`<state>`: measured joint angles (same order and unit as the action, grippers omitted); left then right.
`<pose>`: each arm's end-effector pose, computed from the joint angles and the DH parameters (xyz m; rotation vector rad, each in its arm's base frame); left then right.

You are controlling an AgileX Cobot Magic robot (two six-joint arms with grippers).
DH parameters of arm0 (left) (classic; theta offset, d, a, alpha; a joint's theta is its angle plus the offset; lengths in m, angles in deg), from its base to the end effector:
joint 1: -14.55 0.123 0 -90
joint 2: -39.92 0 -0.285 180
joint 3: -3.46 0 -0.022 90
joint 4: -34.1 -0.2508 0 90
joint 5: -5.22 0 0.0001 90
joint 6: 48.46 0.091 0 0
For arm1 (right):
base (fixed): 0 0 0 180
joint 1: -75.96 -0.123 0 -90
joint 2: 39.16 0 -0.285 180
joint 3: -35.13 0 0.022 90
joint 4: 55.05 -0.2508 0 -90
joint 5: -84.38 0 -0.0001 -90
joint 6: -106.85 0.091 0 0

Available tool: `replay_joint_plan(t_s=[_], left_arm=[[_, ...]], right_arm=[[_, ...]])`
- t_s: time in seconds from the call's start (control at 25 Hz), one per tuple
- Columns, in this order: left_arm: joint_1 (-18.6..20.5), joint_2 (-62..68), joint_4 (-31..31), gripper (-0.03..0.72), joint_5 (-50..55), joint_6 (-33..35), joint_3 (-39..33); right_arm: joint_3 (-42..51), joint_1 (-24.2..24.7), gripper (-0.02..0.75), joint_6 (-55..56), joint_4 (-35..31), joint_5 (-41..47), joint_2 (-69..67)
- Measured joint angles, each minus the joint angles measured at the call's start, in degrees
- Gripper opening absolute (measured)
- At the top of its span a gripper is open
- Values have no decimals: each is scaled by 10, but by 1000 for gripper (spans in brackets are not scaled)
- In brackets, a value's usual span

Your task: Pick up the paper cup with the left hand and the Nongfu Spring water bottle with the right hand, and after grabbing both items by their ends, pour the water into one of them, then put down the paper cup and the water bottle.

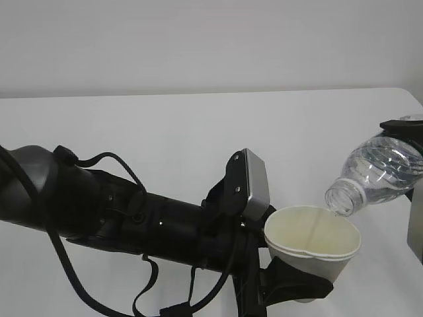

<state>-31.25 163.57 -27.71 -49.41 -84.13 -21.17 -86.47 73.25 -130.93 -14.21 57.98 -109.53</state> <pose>0.2083 -0.3080 0.1320 1.4226 1.4793 -1.1766 0.1948 0.0357 0.2243 -1.6111 1.1172 -0.8225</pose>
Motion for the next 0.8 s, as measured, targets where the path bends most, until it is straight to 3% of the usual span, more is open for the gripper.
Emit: replay_joint_plan(t_s=[0.8], left_arm=[[0, 0, 0, 420, 0, 0, 0]], right_arm=[[0, 0, 436, -16, -1, 0, 0]])
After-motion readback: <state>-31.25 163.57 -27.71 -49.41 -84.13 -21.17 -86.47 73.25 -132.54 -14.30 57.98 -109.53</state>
